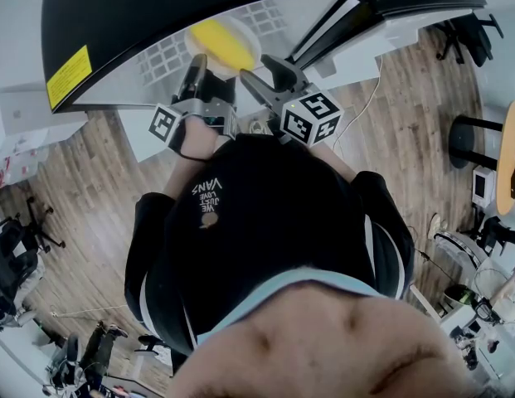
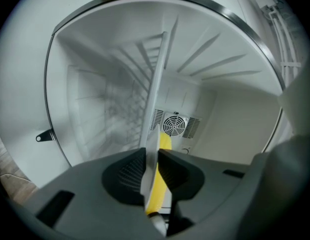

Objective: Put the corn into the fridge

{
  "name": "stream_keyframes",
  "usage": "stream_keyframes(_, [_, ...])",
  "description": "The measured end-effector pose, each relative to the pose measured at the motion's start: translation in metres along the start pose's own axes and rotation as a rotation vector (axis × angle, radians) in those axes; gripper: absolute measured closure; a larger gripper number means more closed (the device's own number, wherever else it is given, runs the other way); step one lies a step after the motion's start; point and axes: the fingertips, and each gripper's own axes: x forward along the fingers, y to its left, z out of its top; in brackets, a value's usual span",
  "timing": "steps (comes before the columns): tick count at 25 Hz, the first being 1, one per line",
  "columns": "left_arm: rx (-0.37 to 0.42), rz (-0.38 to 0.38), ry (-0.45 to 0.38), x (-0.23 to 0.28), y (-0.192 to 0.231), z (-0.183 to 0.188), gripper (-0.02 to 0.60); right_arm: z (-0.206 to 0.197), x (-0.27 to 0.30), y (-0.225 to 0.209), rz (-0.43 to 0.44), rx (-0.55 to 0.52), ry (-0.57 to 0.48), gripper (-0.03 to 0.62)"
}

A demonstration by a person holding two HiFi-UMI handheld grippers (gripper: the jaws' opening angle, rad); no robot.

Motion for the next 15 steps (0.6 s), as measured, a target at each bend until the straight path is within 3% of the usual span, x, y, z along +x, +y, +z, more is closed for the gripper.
stream_keyframes(15, [-0.031,-0.024,0.010,0.0000,0.0024,0.0003,0.517,-0.0019,0.0067,-0.0067,-0.027,0.031,-0.011,0.359])
